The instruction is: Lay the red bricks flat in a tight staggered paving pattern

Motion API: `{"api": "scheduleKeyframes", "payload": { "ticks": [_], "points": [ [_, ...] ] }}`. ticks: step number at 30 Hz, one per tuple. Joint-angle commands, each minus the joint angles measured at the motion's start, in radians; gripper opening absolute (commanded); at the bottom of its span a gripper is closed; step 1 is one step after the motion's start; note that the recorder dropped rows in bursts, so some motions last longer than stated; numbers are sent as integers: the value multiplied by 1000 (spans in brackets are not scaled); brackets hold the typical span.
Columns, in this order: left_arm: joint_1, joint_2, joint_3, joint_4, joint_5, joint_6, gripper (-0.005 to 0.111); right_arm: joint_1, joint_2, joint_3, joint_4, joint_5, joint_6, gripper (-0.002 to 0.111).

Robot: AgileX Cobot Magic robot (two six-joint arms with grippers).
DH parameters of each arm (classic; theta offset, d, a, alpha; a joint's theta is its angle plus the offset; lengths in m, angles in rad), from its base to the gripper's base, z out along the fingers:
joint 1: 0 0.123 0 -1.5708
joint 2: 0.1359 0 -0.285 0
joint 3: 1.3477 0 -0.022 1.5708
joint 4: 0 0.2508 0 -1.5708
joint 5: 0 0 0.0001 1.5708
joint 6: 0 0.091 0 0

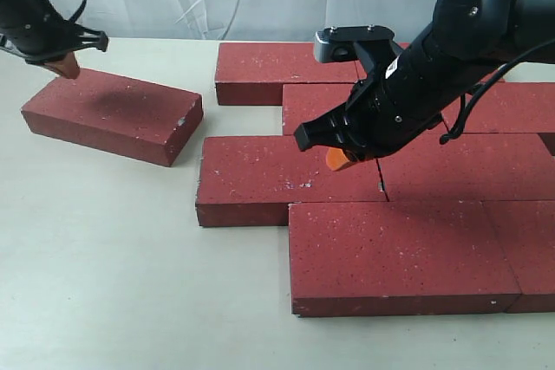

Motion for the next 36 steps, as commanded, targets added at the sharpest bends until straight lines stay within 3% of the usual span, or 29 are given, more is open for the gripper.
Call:
{"api": "scheduleKeyframes", "payload": {
  "ticks": [1,9,17,25,30,36],
  "points": [
    [81,-5,5,11,-18,-8,0,3,0,0,2,4,-4,-1],
    [198,-4,17,11,-117,-8,0,3,0,0,16,3,-4,-1],
    [214,60,17,19,-197,-4,0,3,0,0,16,3,-4,-1],
    [214,172,17,-21,-122,5,0,3,0,0,16,1,-5,-1],
    [214,179,17,-206,-72,135,0,3,0,0,16,-7,-5,-1],
    [214,179,17,-214,5,135,0,3,0,0,16,-7,-5,-1]
  ]
}}
